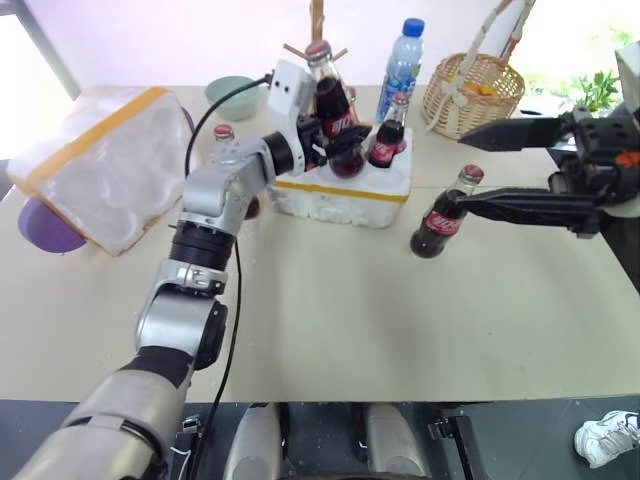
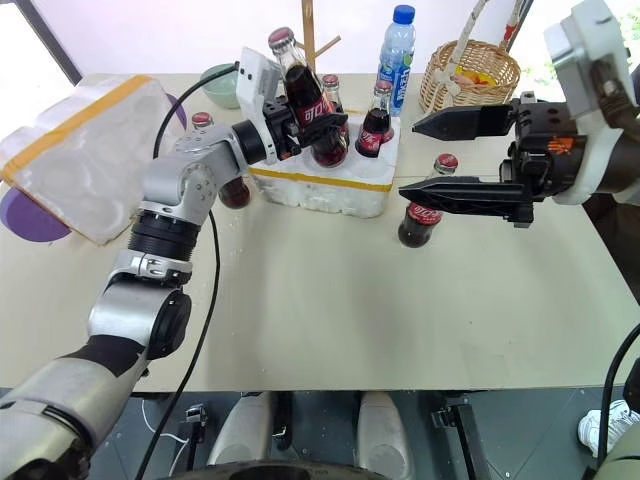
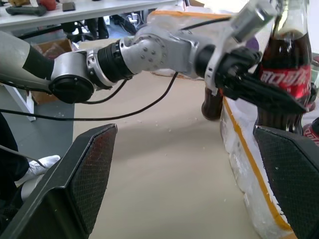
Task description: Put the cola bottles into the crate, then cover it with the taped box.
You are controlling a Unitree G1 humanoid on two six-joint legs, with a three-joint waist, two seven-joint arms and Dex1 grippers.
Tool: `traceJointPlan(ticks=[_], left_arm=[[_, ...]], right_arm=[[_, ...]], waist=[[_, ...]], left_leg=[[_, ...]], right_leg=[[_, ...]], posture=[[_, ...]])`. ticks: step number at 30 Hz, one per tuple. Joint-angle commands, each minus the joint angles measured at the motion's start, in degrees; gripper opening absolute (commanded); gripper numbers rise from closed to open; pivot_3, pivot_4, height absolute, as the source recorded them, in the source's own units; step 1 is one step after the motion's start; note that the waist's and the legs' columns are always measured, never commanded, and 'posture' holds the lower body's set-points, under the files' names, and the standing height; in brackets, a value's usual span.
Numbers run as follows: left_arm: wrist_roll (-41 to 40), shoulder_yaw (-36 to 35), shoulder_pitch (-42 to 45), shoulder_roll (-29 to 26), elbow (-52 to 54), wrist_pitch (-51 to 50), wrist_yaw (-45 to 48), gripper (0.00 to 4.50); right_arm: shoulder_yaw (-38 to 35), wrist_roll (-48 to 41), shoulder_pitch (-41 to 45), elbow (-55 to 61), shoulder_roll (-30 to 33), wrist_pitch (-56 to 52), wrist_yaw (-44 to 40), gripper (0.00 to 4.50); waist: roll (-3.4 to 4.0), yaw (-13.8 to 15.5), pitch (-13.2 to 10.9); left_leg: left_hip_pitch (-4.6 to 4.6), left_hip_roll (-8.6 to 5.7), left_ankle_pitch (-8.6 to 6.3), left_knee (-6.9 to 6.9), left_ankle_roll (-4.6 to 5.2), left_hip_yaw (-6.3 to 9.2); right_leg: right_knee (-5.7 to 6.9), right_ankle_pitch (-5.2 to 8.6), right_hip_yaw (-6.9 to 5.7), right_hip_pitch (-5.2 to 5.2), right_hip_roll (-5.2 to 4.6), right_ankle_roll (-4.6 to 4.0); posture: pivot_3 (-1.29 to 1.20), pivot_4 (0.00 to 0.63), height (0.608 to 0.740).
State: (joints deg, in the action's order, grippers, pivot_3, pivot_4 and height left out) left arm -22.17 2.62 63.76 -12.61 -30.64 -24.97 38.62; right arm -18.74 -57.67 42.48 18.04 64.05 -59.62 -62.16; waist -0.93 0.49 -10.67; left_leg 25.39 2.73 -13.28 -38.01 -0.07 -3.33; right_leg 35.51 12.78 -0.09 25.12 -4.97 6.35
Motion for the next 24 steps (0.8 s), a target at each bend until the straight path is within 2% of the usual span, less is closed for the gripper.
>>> traceJointPlan(ticks=[1,11,14,17,18,21,24], left_arm=[[6.2,1.4,4.8,1.5,-4.3,8.2,-2.5,2.84],[13.7,3.5,7.3,7.9,-19.1,10.6,-4.3,2.84],[16.2,2.7,9.1,9.7,-26.5,9.9,-10.2,2.84],[17.5,2.2,9.8,9.8,-29.4,10.4,-12.3,4.28],[17.2,1.7,9.7,9.4,-28.7,10.1,-11.8,4.45],[13.8,-0.6,7.0,7.7,-20.7,8.8,-7.2,4.45],[9.6,-2.3,-1.0,4.0,-3.7,7.4,-0.9,4.45]], right_arm=[[-3.8,-2.2,-1.0,1.8,-0.1,0.3,2.4,4.50],[-4.3,-2.8,-4.4,2.5,-0.8,1.8,6.2,4.50],[-3.6,-2.9,-4.2,2.4,-1.3,2.2,7.0,4.50],[-3.4,-3.0,-4.2,2.6,-1.7,2.3,7.6,4.50],[-3.4,-3.1,-4.3,2.7,-1.7,2.3,7.7,4.50],[-3.7,-3.5,-4.8,2.9,-2.0,2.1,8.0,4.50],[-3.5,-3.4,-5.3,2.8,-2.5,2.3,8.5,4.50]], waist=[[0.00,0.3,0.0],[-0.01,0.4,0.0],[0.00,0.7,0.0],[0.01,0.8,0.0],[0.01,0.7,0.0],[0.01,0.3,0.0],[0.04,-0.4,0.0]], left_leg=[[0.01,0.00,0.00,0.00,0.00,0.00],[0.10,-0.03,0.00,-0.11,0.00,-0.01],[0.08,-0.03,0.00,-0.13,0.00,0.03],[-0.01,-0.05,-0.01,-0.19,0.00,0.04],[-0.03,-0.04,-0.01,-0.19,0.00,0.04],[-0.04,-0.04,-0.01,-0.18,0.00,0.10],[-0.06,0.00,0.00,-0.13,0.00,0.10]], right_leg=[[0.00,-0.01,0.00,0.01,0.00,0.02],[-0.06,-0.05,0.00,0.00,-0.03,0.07],[-0.04,-0.05,-0.03,-0.05,-0.03,0.07],[-0.11,-0.05,-0.03,-0.21,-0.05,0.07],[-0.11,-0.04,-0.03,-0.23,-0.05,0.06],[-0.08,-0.04,-0.05,-0.23,-0.04,0.04],[-0.03,-0.05,-0.04,-0.19,-0.03,0.06]], posture=[[0.00,0.150,0.740],[0.00,0.150,0.740],[0.00,0.150,0.740],[0.00,0.150,0.740],[0.00,0.150,0.740],[0.00,0.150,0.740],[0.00,0.150,0.740]])
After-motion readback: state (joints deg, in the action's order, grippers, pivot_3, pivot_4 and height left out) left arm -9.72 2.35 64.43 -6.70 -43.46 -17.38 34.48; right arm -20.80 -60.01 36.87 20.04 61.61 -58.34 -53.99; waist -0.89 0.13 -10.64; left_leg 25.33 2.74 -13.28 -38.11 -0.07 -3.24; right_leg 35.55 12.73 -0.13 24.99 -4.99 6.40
